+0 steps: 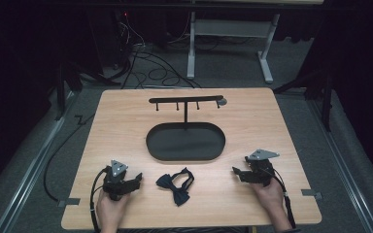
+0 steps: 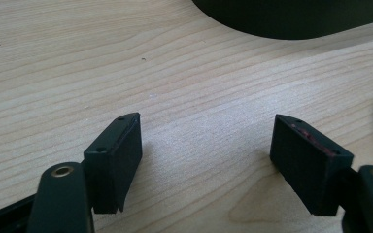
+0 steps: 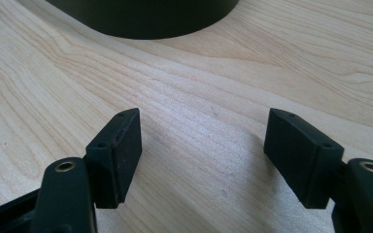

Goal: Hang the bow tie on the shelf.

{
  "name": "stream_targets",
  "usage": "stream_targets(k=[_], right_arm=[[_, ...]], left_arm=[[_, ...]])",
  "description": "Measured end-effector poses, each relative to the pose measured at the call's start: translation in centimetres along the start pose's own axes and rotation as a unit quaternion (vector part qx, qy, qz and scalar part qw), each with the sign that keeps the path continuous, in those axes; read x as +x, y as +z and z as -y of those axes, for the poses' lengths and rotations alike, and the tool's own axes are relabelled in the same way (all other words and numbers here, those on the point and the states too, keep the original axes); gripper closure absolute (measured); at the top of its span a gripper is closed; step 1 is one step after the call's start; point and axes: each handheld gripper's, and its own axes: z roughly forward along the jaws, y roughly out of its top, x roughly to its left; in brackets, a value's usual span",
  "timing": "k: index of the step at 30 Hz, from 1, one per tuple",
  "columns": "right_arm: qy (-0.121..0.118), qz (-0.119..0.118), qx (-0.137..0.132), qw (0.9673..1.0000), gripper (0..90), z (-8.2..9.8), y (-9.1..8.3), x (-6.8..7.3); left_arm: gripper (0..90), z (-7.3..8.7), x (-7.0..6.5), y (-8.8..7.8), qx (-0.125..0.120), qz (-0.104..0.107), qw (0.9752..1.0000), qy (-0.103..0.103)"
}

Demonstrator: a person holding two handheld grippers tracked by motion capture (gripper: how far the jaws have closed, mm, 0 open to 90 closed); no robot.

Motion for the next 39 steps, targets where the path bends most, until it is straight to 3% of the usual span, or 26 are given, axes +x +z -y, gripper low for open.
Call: stream_targets(k=[37, 39], right_arm=[[-0.001, 0.000, -0.001, 1.0000, 31.1, 0.00, 0.01, -0.01], [-0.001, 0.000, 0.000, 1.0000, 31.1, 0.00, 0.01, -0.01]], left_arm=[[25.7, -0.16, -0.06, 0.07, 0.004, -0.002, 1.0000, -0.004], [26.3, -0.32, -0.02, 0.04, 0.005, 0.012, 0.9999, -0.010]])
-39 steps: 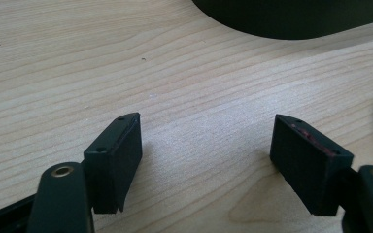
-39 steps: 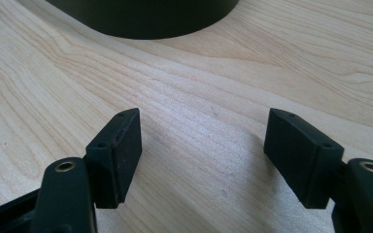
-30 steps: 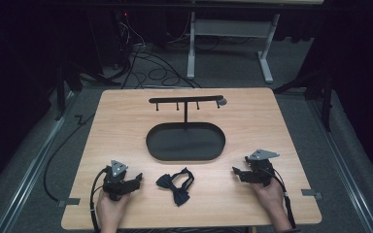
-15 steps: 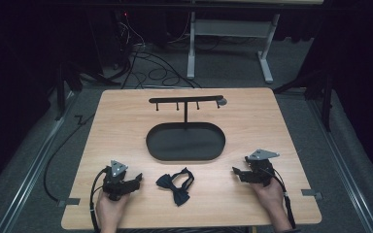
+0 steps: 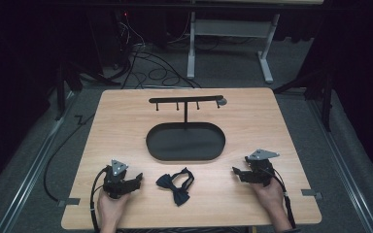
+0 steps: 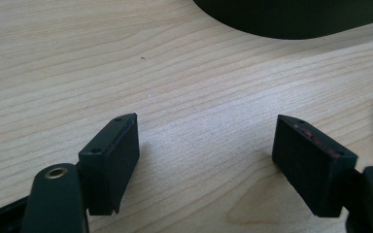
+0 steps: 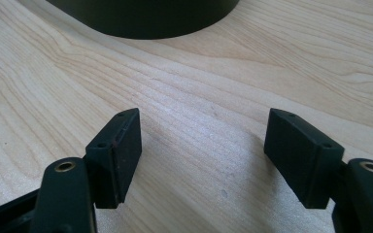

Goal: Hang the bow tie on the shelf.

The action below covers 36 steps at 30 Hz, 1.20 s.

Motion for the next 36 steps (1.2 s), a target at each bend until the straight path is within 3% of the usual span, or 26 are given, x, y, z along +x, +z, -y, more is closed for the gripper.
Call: stream_targets(k=[4, 9, 17, 26, 31, 36], right_arm=[[0.000, 0.000, 0.000, 1.0000, 31.1, 0.0, 0.0, 0.0], [-0.001, -0.001, 0.000, 1.0000, 31.1, 0.0, 0.0, 0.0], [-0.002, -0.002, 0.000, 1.0000, 31.1, 0.0, 0.0, 0.0], [-0.001, -0.002, 0.001, 1.0000, 31.1, 0.0, 0.0, 0.0], [-0.001, -0.002, 0.001, 1.0000, 31.1, 0.0, 0.0, 0.0], [-0.001, -0.002, 0.001, 1.0000, 31.0, 0.0, 0.0, 0.0]], left_arm=[[28.1, -0.4, -0.1, -0.2, -0.002, 0.013, 0.9999, 0.001], [28.2, -0.8, 0.0, -1.1, -0.019, 0.042, 0.9988, -0.014], [27.9, -1.5, -0.8, -2.4, -0.035, 0.047, 0.9983, -0.006], [33.4, -2.6, -2.0, -2.4, -0.009, 0.068, 0.9977, 0.003], [35.6, -2.9, -2.3, -2.7, -0.015, 0.087, 0.9961, -0.003], [36.2, -3.9, -3.5, -2.4, -0.012, 0.101, 0.9947, 0.017]])
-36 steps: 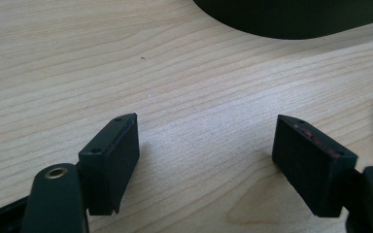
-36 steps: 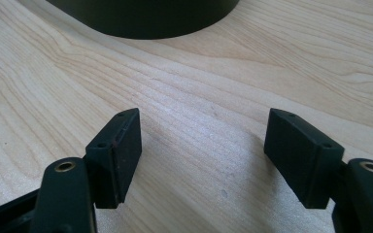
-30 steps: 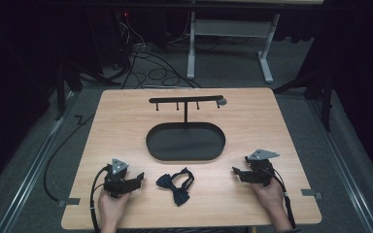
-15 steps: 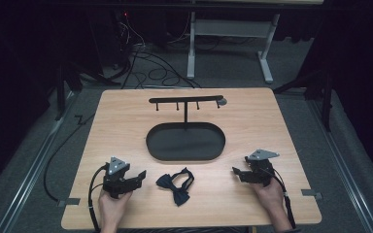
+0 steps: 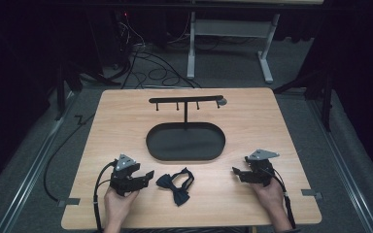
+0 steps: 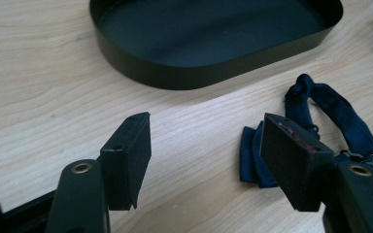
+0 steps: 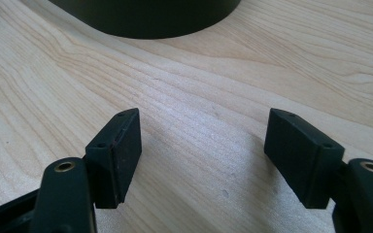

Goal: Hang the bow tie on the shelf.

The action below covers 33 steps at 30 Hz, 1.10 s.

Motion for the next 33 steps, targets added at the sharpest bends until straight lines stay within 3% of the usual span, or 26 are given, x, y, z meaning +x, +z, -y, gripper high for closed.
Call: stream_targets(k=[5, 11, 16, 24, 33], right_arm=[[0.000, 0.000, 0.000, 1.0000, 31.0, 0.0, 0.0, 0.0], [0.000, 0.000, 0.000, 1.0000, 31.0, 0.0, 0.0, 0.0], [-0.001, 0.000, -0.001, 1.0000, 31.0, 0.0, 0.0, 0.0], [0.001, 0.000, 0.000, 1.0000, 31.0, 0.0, 0.0, 0.0], [0.002, 0.000, 0.000, 1.0000, 31.0, 0.0, 0.0, 0.0]], left_arm=[[38.7, -0.8, -0.9, 0.2, 0.004, 0.015, 0.9996, 0.022], [40.8, -1.3, -1.6, 0.8, 0.008, 0.031, 0.9992, 0.026], [41.1, -1.9, -2.6, 1.4, 0.016, 0.022, 0.9985, 0.048], [42.2, -2.5, -3.7, 2.7, 0.020, 0.037, 0.9973, 0.060], [46.7, -2.6, -4.5, 4.2, 0.029, 0.038, 0.9960, 0.076]])
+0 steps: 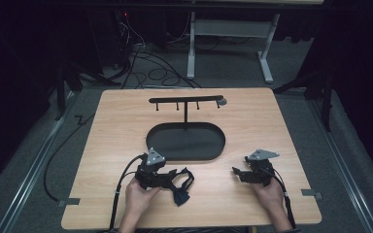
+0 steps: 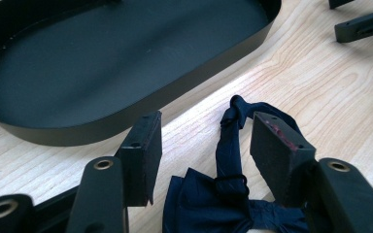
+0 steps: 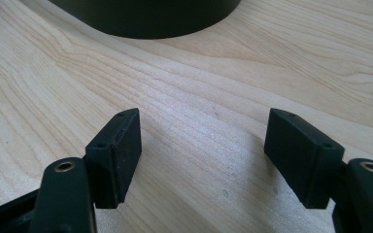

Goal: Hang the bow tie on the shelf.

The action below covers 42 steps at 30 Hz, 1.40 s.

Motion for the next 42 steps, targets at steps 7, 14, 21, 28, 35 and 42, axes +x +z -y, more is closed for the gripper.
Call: stream_targets(k=[7, 14, 21, 28, 35, 42], right_arm=[[-0.001, 0.000, -0.001, 1.0000, 31.0, 0.0, 0.0, 0.0], [-0.001, 0.000, 0.000, 1.0000, 31.0, 0.0, 0.0, 0.0], [0.000, 0.000, 0.000, 1.0000, 31.1, 0.0, 0.0, 0.0], [0.000, 0.001, 0.000, 1.0000, 31.1, 0.0, 0.0, 0.0], [0.001, 0.001, 0.000, 1.0000, 31.2, 0.0, 0.0, 0.0], [0.001, 0.001, -0.001, 1.0000, 31.2, 0.0, 0.0, 0.0]], left_arm=[[52.5, 0.4, -0.4, 0.9, -0.010, 0.010, 0.9999, -0.003], [55.3, 0.8, -0.9, 2.1, 0.007, 0.017, 0.9998, 0.002], [60.1, 0.9, -1.2, 3.2, 0.037, 0.013, 0.9992, 0.011], [70.1, 1.2, -1.1, 3.0, 0.025, 0.012, 0.9995, 0.014], [80.9, 1.2, -0.9, 3.0, 0.034, 0.019, 0.9991, 0.017], [85.4, 1.1, -0.7, 2.7, 0.032, 0.026, 0.9990, 0.015]])
